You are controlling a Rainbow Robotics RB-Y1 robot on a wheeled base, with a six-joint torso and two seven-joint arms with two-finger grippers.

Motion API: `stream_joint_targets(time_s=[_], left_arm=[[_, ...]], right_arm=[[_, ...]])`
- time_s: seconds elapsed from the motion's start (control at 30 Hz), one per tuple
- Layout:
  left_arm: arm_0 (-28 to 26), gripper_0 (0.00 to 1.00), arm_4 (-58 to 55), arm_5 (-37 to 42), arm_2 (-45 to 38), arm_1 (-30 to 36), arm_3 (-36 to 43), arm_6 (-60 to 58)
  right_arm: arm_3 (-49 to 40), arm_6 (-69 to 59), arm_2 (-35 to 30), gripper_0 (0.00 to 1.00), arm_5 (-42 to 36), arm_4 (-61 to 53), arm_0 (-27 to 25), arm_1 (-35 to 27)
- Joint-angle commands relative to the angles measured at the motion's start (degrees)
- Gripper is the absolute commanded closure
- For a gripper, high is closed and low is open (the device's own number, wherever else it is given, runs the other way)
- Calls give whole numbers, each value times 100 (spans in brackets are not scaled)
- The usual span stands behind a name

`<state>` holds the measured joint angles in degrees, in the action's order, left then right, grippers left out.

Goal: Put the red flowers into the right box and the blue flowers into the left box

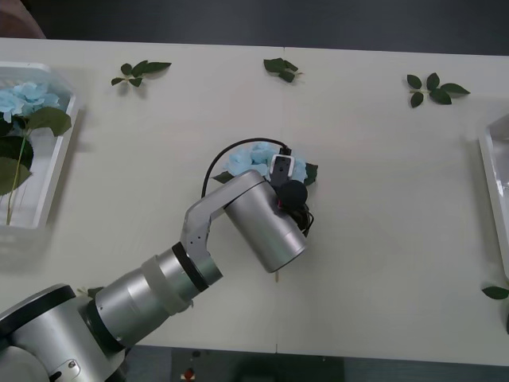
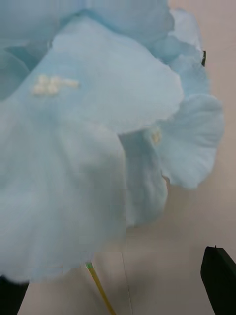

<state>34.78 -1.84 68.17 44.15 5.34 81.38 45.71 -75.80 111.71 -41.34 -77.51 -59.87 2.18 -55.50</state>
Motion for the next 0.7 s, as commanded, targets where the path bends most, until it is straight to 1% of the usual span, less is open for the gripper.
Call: stream_joint_targets(time_s=[0.03,0.27,0.53,0.7], left_arm=[[143,0,281,-304,-29,-77,-61,-132],[161,0,483,-753,-55,-77,-280,-159],[178,0,553,-1561,-64,-59,-852,-238],[178,0,650,-1623,-64,-51,-922,-264]], right_arm=[[-277,229,12,0,-9,-24,46,-101],[-682,238,205,0,-291,-429,55,-92],[-849,343,803,0,-326,-939,275,-75],[-989,466,1058,0,-361,-1132,415,-22]])
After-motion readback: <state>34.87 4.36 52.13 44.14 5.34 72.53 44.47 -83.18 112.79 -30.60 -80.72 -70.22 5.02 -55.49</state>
